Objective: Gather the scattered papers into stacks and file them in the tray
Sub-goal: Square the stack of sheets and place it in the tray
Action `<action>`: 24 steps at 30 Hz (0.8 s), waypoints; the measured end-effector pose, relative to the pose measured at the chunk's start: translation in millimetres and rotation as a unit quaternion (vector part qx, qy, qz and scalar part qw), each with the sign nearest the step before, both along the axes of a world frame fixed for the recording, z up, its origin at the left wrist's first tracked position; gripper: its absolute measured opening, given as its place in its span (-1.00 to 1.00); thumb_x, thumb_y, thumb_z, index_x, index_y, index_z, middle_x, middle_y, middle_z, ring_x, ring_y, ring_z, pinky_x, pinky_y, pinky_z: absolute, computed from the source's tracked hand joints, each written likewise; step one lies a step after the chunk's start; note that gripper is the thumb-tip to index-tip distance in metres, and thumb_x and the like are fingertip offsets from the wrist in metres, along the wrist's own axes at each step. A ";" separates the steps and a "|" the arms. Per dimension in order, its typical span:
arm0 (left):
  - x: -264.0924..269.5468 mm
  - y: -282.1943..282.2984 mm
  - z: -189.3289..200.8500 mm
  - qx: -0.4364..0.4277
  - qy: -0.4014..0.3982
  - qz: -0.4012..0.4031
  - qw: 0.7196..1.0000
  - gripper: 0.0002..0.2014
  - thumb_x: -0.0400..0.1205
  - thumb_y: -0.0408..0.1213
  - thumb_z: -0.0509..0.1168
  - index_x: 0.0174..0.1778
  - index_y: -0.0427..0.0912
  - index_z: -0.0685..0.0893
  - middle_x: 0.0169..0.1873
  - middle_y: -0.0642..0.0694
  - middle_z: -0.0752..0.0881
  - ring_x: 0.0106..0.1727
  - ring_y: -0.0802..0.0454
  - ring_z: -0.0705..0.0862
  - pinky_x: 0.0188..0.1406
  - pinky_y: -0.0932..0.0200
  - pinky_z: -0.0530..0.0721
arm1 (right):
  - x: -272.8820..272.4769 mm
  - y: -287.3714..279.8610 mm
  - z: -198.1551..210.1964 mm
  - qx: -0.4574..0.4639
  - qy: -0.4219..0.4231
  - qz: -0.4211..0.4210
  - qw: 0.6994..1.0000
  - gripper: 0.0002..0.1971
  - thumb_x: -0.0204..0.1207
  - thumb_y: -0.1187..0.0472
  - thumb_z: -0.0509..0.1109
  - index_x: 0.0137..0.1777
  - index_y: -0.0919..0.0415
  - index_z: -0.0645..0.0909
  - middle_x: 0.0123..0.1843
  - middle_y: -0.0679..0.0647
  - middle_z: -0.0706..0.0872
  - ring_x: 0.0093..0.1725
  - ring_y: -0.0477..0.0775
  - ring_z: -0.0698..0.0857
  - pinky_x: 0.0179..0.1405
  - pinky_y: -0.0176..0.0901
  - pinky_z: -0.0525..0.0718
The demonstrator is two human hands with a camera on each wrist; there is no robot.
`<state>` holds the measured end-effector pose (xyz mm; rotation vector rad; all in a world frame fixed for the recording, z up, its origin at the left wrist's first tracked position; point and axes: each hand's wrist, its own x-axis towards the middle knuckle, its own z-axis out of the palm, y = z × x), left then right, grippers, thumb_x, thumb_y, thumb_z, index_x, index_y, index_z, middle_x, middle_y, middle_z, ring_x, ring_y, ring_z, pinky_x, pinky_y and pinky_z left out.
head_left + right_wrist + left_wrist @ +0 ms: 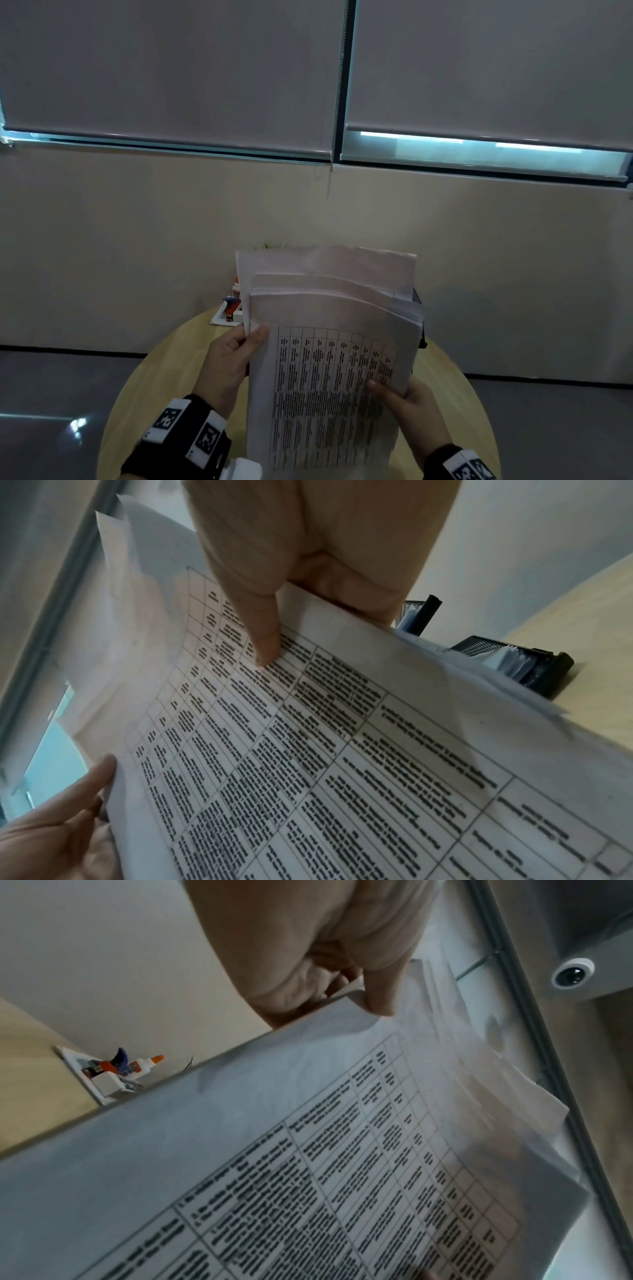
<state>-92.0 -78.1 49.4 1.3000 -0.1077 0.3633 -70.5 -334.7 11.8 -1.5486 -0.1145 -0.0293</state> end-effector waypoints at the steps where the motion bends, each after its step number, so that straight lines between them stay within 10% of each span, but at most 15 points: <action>1: 0.8 0.7 -0.9 -0.002 0.008 -0.001 1.000 -0.17 0.00 0.33 0.58 -0.02 -0.29 0.77 -0.10 -0.27 0.82 -0.09 -0.22 0.80 -0.24 0.10 0.79 | 0.0 0.4 0.4 0.000 -0.001 0.001 1.000 -0.84 0.45 0.43 0.47 -0.06 0.19 0.78 -0.13 -0.03 0.86 -0.09 -0.08 0.80 -0.17 -0.33 0.67; 7: -3.5 6.2 -27.2 -0.007 0.093 -0.056 0.994 -0.67 0.69 -0.19 0.12 0.27 -0.21 0.64 0.09 -0.15 0.79 0.15 -0.12 0.75 0.07 0.03 0.72 | 2.6 2.1 -0.2 0.001 -0.001 -0.007 1.000 -0.84 0.48 0.45 0.43 -0.04 0.23 0.76 -0.16 -0.02 0.86 -0.16 -0.14 0.80 -0.21 -0.36 0.68; 14: -7.0 8.6 -39.1 0.054 0.117 -0.002 0.992 -0.77 0.67 -0.32 0.22 0.08 -0.33 0.74 -0.13 -0.19 0.83 0.05 -0.30 0.74 -0.20 0.21 0.77 | 2.5 4.2 -1.0 0.019 0.004 -0.019 1.000 -0.86 0.51 0.42 0.41 -0.05 0.21 0.76 -0.15 -0.01 0.86 -0.13 -0.05 0.81 -0.12 -0.21 0.68; 18: -5.9 9.1 -29.1 0.061 0.092 0.007 0.994 -0.40 0.14 0.14 0.61 -0.16 -0.34 0.81 -0.26 -0.23 0.82 -0.21 -0.17 0.79 -0.34 0.20 0.76 | 2.9 -1.4 -2.6 0.047 0.009 -0.043 0.998 -0.88 0.51 0.40 0.42 -0.04 0.23 0.75 -0.14 0.03 0.86 -0.12 -0.02 0.82 -0.13 -0.18 0.67; 21: -5.0 3.9 -17.7 0.081 0.066 0.028 0.994 -0.85 0.54 -0.28 0.41 -0.20 -0.31 0.81 -0.25 -0.22 0.82 -0.21 -0.17 0.77 -0.32 0.20 0.77 | 2.7 -6.1 -3.7 0.042 0.004 -0.046 0.998 -0.88 0.50 0.41 0.43 -0.04 0.24 0.74 -0.15 0.02 0.86 -0.13 -0.02 0.81 -0.16 -0.22 0.67; 24: 0.6 3.2 -15.0 0.140 0.053 0.083 0.985 -0.82 0.64 -0.35 0.28 -0.16 -0.28 0.79 -0.24 -0.17 0.83 -0.17 -0.11 0.76 -0.20 0.13 0.73 | 2.0 -9.4 -6.0 0.032 0.007 -0.048 0.998 -0.89 0.50 0.42 0.42 -0.07 0.25 0.74 -0.16 0.05 0.86 -0.10 0.06 0.80 -0.14 -0.16 0.67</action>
